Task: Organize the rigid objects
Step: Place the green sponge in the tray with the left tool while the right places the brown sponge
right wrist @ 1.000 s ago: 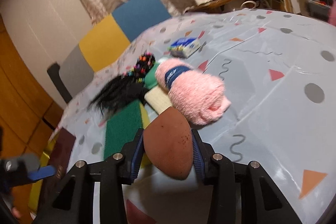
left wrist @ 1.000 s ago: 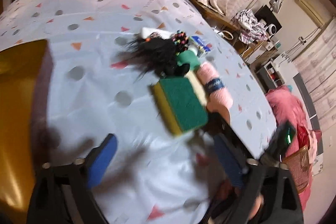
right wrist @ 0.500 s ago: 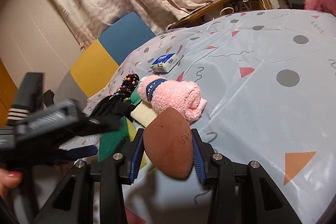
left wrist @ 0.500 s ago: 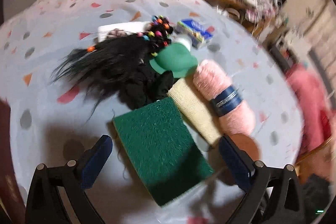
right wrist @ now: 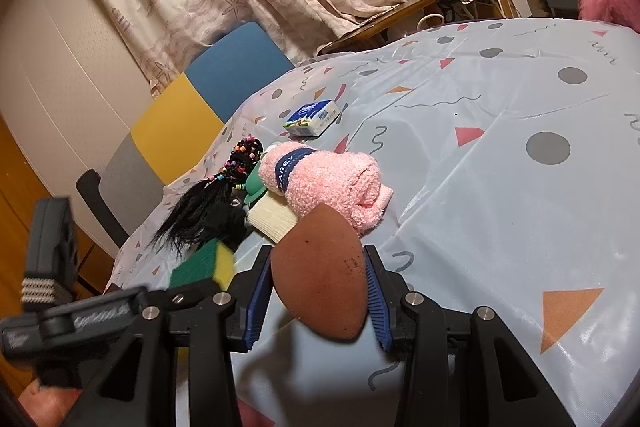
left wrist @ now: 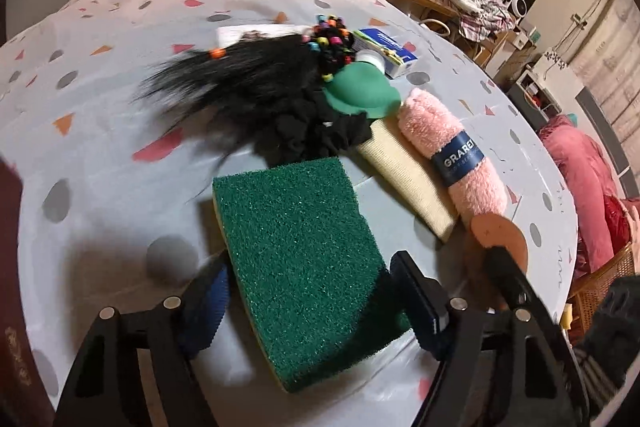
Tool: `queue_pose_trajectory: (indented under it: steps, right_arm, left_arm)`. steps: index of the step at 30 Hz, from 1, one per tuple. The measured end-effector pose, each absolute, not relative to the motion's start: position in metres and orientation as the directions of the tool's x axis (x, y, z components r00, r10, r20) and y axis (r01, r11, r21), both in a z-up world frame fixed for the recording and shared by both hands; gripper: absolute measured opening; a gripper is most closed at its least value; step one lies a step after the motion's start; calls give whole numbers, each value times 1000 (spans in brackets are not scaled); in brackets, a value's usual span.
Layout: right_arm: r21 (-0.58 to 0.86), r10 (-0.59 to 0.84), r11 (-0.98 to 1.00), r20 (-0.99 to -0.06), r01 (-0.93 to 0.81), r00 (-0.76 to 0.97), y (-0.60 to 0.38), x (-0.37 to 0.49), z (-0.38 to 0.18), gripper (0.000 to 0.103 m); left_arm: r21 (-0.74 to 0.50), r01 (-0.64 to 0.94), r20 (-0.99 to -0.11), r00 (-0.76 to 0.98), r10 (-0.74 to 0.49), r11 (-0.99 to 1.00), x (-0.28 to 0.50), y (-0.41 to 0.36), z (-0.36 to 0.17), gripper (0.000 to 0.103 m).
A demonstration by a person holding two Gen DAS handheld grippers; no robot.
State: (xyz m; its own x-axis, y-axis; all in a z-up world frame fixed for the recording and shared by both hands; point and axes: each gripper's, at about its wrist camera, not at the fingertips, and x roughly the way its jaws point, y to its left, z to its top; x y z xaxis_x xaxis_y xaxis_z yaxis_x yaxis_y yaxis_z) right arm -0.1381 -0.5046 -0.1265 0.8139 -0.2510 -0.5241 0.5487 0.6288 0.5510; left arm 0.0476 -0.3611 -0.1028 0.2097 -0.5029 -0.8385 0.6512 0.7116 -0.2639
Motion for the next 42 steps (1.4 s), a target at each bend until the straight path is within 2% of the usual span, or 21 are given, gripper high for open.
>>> queue_pose_trajectory:
  steps: [10,22,33,36,42]
  right_arm:
    - [523,-256,638,-548,565,796,-503,-135,-126,44]
    - [453,-275,667,-588,592,760,-495,-128,-123,45]
    - [320,-317,720,-638,616,702,-481,-117,-111,44]
    - [294,-311,754,-628,588,713,-469,-116,-99,43]
    - [331,-226,813,-578,479,784,-429,-108,-61,43]
  left_arm:
    - [-366,615,-792,188,-581,698,27,-293,-91,78]
    - [-389,593,-728,272,-630,705,31,-215,-41,78]
    - [-333,444,-781,364,-506,832,95,-99,-42,78]
    - [-292,406,-811,375,-449,866,118,-77,-51,78]
    - [-245,326,-854,374,-362,913,160,-42,-70,78]
